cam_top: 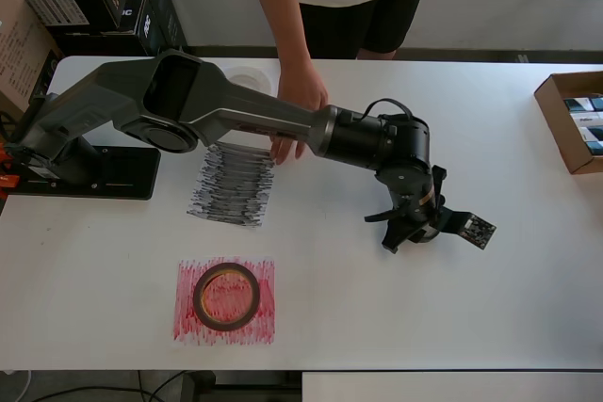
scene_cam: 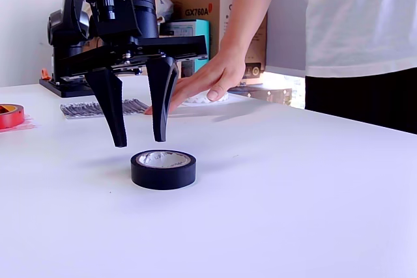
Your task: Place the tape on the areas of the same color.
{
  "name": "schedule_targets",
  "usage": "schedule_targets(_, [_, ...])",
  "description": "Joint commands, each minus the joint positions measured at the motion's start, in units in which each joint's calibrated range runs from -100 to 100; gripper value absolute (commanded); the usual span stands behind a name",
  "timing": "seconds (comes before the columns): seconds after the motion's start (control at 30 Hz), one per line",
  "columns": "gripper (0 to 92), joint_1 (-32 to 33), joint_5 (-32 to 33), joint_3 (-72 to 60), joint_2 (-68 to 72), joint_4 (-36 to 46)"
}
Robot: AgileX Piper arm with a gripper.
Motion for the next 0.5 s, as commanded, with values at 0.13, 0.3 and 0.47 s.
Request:
schedule_targets(0.13, [46.2,-0.4,-0.4,0.3,2.3,0.1])
schedule_targets(0.3, [46.2,-0.8,-0.5,0.3,2.8,0.1])
schedule_targets(0.47, [46.0,-0.6,-0.5,0.3,2.9,0.1])
